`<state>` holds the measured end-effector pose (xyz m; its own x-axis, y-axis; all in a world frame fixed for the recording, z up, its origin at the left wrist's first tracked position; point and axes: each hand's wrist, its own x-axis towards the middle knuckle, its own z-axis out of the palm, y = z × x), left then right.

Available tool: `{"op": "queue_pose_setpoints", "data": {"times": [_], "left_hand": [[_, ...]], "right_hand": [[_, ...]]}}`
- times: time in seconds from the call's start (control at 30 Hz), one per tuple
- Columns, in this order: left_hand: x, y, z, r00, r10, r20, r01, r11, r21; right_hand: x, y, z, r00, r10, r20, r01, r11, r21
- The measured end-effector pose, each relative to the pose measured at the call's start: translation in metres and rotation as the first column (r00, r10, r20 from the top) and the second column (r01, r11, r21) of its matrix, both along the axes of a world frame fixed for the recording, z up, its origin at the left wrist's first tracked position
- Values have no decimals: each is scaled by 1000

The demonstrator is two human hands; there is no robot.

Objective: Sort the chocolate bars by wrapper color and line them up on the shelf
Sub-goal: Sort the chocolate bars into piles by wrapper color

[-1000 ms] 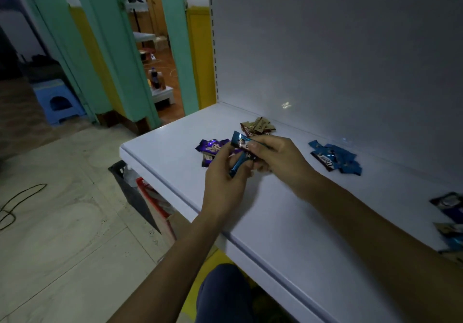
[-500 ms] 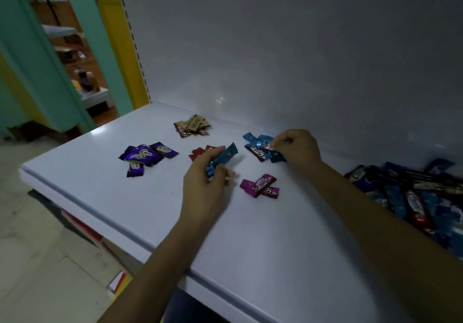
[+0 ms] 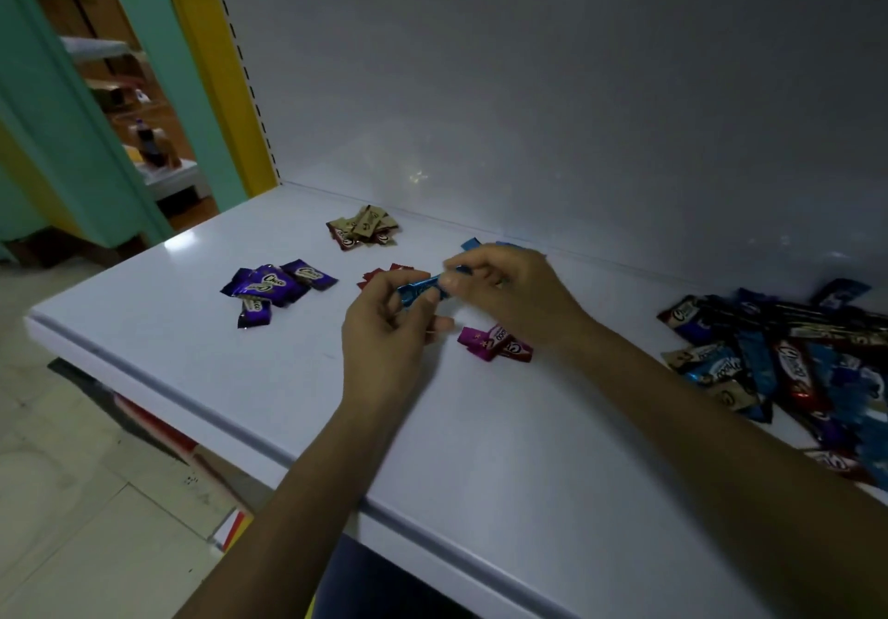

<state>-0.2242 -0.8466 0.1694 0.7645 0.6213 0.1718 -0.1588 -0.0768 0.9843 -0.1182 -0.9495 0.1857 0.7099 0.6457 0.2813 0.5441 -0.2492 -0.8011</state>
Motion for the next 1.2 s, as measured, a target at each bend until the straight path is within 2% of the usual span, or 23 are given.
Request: {"op": "queue_pose_setpoints", "data": {"times": [0.07, 0.1, 0.2, 0.3, 0.37, 0.5, 0.57, 0.67, 0.77, 0.83, 0.97, 1.07, 1.13, 1.2], "left_hand": [[-1, -2, -1, 1000, 9, 4, -9, 1000, 30], [0, -2, -3, 1000, 22, -7, -22, 997, 73], [1, -4, -7, 991, 93, -94, -65, 962, 267], [2, -3, -9, 972, 121, -202, -28, 912, 410], [4, -4, -10, 959, 102, -265, 44, 869, 492], [6, -4, -11, 947, 87, -309, 114, 808, 579], [7, -4, -12, 946, 88, -312, 124, 791, 599], [5, -7, -12, 950, 76, -304, 142, 759, 635], [0, -11, -10, 962, 61, -267, 142, 722, 677], [2, -15, -7, 966, 55, -253, 154, 665, 731], [21, -42, -2, 966, -17, -257, 224, 550, 805], [41, -83, -1, 951, -158, -265, 308, 493, 814], [50, -116, -3, 896, -291, -336, 440, 474, 762], [54, -146, -10, 835, -397, -382, 531, 396, 749]], "right_hand": [[-1, -2, -1, 997, 55, -60, -54, 998, 17], [1, -5, -1, 988, 49, -146, -38, 996, 74], [15, -15, 0, 922, -92, -376, 189, 954, 232], [44, -28, -8, 850, -312, -425, 405, 903, 147], [60, -31, -17, 849, -415, -327, 445, 895, 20], [69, -26, -25, 843, -538, -9, 530, 833, -159], [68, -23, -24, 826, -563, 5, 554, 812, -182], [63, -26, -23, 830, -556, 37, 553, 814, -180], [53, -40, -14, 813, -504, 292, 575, 774, -266], [46, -55, -8, 798, -452, 399, 575, 768, -282], [30, -92, 1, 774, -404, 487, 588, 745, -316], [16, -134, 1, 746, -447, 493, 621, 735, -272], [10, -170, 0, 705, -508, 495, 668, 709, -224], [4, -206, -1, 649, -556, 519, 726, 658, -202]]}}
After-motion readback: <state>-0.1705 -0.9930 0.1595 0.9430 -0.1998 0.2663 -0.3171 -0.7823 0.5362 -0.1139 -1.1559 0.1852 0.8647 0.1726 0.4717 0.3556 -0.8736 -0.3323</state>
